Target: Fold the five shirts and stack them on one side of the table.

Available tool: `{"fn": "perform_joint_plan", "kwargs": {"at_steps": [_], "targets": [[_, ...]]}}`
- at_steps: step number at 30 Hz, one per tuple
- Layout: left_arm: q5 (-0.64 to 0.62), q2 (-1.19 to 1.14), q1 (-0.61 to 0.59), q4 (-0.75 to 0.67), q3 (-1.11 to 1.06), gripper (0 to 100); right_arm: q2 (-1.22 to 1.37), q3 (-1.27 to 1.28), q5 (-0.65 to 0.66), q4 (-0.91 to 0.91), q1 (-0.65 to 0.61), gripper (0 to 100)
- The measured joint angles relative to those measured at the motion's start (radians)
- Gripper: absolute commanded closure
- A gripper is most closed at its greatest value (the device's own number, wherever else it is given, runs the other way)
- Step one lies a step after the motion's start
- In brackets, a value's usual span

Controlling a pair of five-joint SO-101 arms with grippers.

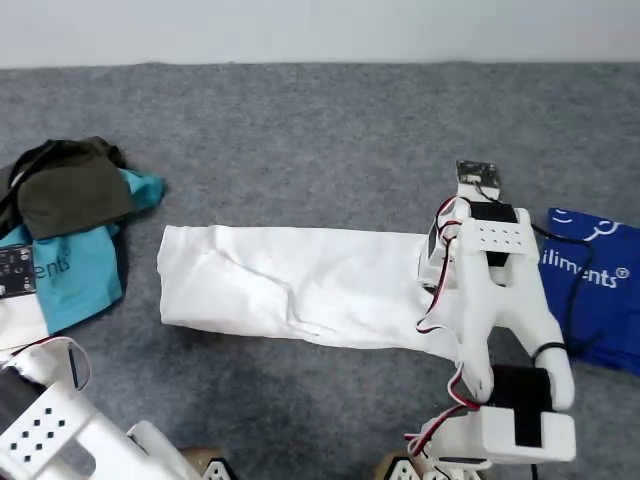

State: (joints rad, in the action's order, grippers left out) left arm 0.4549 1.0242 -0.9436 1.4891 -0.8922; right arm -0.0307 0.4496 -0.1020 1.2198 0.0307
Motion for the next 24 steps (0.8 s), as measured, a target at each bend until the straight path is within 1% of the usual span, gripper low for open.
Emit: {"fn": "perform_joint_plan", "kwargs": {"at_steps": [6, 11, 12, 14, 19, 20, 21, 24], "targets": [[0.0, 0.0, 0.0, 0.002, 0.0, 98, 0.021, 0.005, -0.009, -0.051, -0.003, 67.4], [0.0, 0.0, 0.0, 0.002, 0.0, 98, 0.124, 0.005, -0.009, -0.101, -0.055, 67.9], [0.0, 0.0, 0.0, 0.002, 0.0, 98, 0.144, 0.005, -0.011, -0.103, -0.068, 69.3], [0.0, 0.0, 0.0, 0.005, 0.0, 98, 0.186, 0.005, -0.014, -0.104, -0.084, 75.2], [0.0, 0.0, 0.0, 0.009, 0.028, 98, 0.252, -0.051, -0.014, -0.092, -0.08, 98.6], [0.0, 0.0, 0.0, 0.009, 0.031, 98, 0.261, -0.066, -0.012, -0.083, -0.078, 99.5], [0.0, 0.0, 0.0, 0.009, 0.031, 98, 0.27, -0.083, 0.002, -0.072, -0.077, 97.6], [0.0, 0.0, 0.0, 0.009, 0.034, 98, 0.305, -0.129, 0.043, -0.035, -0.077, 98.9]]}}
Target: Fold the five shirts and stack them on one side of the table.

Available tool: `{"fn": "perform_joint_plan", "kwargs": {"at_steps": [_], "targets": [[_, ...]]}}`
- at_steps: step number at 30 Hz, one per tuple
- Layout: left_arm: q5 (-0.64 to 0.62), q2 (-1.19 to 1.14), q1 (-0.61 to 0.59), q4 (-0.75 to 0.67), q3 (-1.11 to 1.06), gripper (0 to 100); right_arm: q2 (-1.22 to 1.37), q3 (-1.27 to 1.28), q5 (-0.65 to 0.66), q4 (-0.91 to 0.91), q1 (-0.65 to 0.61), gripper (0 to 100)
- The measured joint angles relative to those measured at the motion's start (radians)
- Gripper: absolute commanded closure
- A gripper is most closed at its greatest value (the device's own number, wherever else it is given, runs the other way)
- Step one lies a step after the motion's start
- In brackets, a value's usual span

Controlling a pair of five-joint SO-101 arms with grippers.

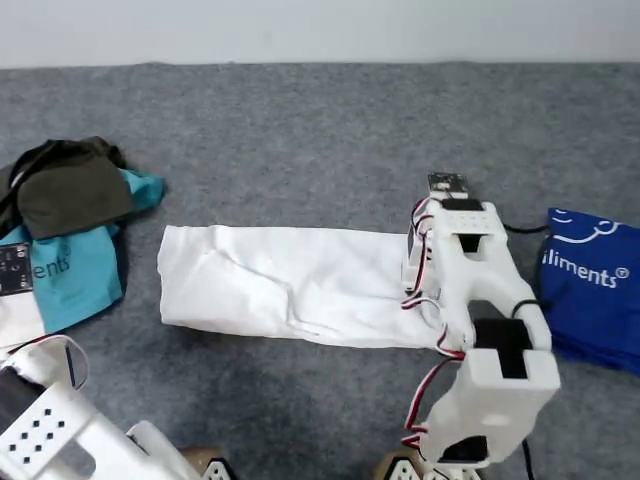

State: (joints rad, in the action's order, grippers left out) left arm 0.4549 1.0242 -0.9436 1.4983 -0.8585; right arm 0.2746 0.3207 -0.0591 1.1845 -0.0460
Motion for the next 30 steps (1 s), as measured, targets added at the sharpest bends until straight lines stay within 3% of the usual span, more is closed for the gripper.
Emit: {"fn": "perform_joint_plan", "kwargs": {"at_steps": [6, 15, 19, 25, 30], "targets": [[0.0, 0.0, 0.0, 0.0, 0.0, 98, -0.017, -0.021, 0.063, 0.078, 0.021, 99.0], [0.0, 0.0, 0.0, 0.0, 0.0, 98, -0.17, -0.021, 0.44, 0.103, 0.31, 99.0], [0.0, 0.0, 0.0, 0.0, 0.0, 98, -0.235, -0.02, 0.546, 0.137, 0.356, 99.1], [0.0, 0.0, 0.0, 0.0, 0.0, 98, -0.362, -0.02, 0.557, 0.245, 0.212, 99.1], [0.0, 0.0, 0.0, 0.0, 0.0, 98, -0.499, -0.02, 0.443, 0.293, -0.005, 99.1]]}}
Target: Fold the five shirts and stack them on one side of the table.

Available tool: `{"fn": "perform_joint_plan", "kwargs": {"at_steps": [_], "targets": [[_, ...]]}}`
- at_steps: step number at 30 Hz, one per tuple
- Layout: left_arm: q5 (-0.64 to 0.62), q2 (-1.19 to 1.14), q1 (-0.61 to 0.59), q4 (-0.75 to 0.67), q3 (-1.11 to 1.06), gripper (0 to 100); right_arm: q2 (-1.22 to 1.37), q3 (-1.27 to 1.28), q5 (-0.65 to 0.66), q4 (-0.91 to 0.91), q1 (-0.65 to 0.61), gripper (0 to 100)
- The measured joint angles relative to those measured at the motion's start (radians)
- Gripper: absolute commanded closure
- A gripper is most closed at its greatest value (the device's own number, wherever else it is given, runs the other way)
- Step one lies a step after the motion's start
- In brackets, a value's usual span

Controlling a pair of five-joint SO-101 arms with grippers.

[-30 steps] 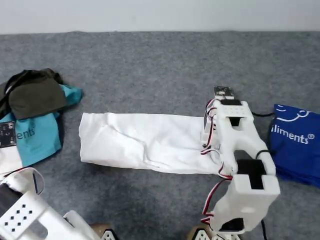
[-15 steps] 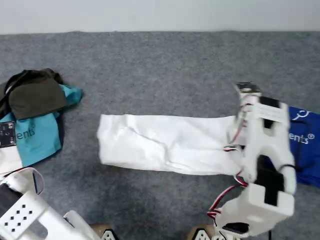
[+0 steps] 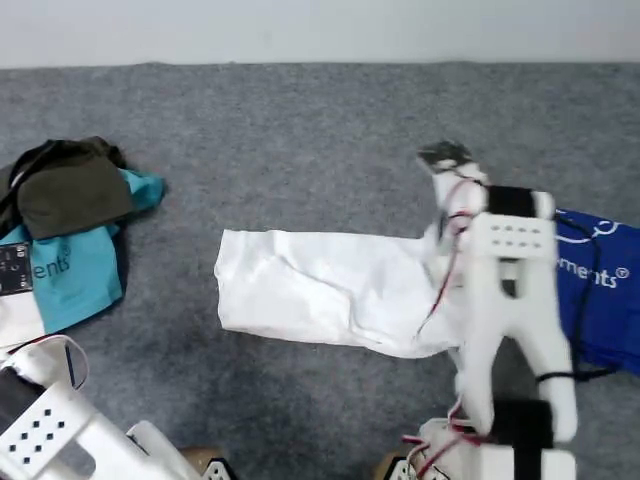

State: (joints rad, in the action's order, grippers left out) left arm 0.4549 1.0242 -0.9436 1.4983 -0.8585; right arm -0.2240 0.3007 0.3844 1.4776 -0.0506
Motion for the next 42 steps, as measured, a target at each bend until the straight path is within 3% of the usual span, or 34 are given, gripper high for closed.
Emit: {"fn": "perform_joint_plan", "kwargs": {"at_steps": [7, 13, 23, 31, 37, 42], "targets": [[0.0, 0.0, 0.0, 0.0, 0.0, 98, -0.075, 0.0, -0.123, -0.046, -0.342, 99.1], [0.0, 0.0, 0.0, 0.0, 0.0, 98, -0.035, 0.0, -0.166, -0.172, -0.494, 99.1], [0.0, 0.0, 0.0, 0.0, 0.0, 98, 0.143, 0.0, -0.169, -0.295, -0.586, 99.1], [0.0, 0.0, 0.0, 0.0, 0.0, 98, 0.301, -0.206, -0.169, -0.296, -0.592, 98.4], [0.0, 0.0, 0.0, 0.0, 0.0, 98, 0.466, -0.379, -0.169, -0.215, -0.621, 77.0], [0.0, 0.0, 0.0, 0.0, 0.0, 98, 0.585, -0.562, -0.172, -0.071, -0.686, 76.8]]}}
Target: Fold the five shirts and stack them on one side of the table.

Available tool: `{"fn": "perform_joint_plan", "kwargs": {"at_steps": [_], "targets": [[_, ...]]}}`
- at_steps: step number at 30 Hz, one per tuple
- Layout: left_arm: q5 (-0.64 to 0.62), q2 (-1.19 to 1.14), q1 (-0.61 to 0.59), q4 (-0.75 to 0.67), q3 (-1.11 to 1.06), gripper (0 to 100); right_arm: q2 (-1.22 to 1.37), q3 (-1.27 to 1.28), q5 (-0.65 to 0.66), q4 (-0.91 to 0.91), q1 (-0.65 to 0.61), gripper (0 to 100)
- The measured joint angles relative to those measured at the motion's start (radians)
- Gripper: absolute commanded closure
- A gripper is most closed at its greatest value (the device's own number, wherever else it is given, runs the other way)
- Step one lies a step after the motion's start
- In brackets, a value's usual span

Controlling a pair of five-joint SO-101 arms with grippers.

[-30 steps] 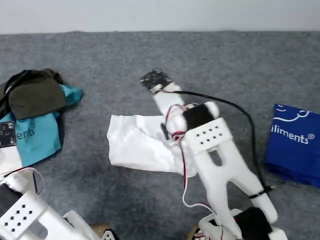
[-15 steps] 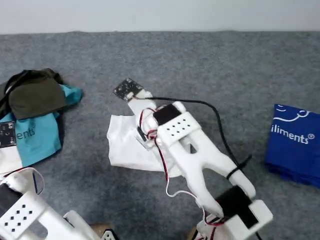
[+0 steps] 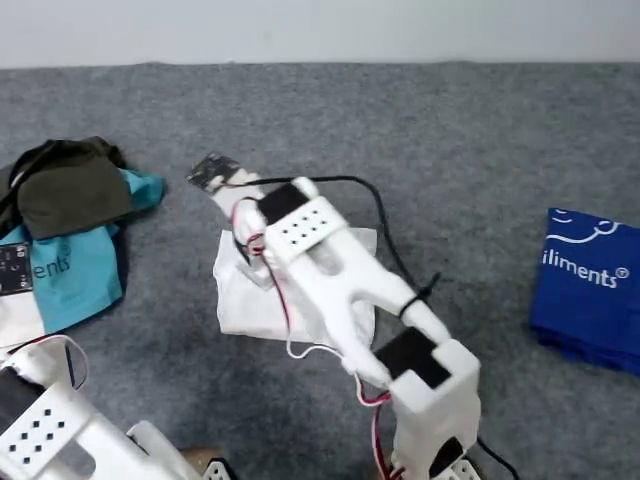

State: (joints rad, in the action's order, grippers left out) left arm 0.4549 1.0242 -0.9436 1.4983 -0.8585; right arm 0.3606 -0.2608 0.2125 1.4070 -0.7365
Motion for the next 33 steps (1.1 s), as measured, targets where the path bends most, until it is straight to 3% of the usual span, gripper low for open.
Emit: {"fn": "perform_joint_plan", "kwargs": {"at_steps": [5, 11, 19, 23, 29, 33], "targets": [[0.0, 0.0, 0.0, 0.0, 0.0, 98, 0.043, -0.193, 0.0, 0.135, -0.023, 79.4], [0.0, 0.0, 0.0, 0.0, 0.0, 98, 0.043, -0.298, 0.0, 0.308, 0.02, 99.6], [0.0, 0.0, 0.0, 0.0, 0.0, 98, 0.043, -0.304, 0.083, 0.345, 0.247, 98.9], [0.0, 0.0, 0.0, 0.0, 0.0, 98, 0.095, -0.304, 0.17, 0.345, 0.29, 98.9], [0.0, 0.0, 0.0, 0.0, 0.0, 98, 0.272, -0.304, 0.212, 0.345, 0.27, 98.9], [0.0, 0.0, 0.0, 0.0, 0.0, 98, 0.285, -0.305, 0.183, 0.345, 0.129, 98.9]]}}
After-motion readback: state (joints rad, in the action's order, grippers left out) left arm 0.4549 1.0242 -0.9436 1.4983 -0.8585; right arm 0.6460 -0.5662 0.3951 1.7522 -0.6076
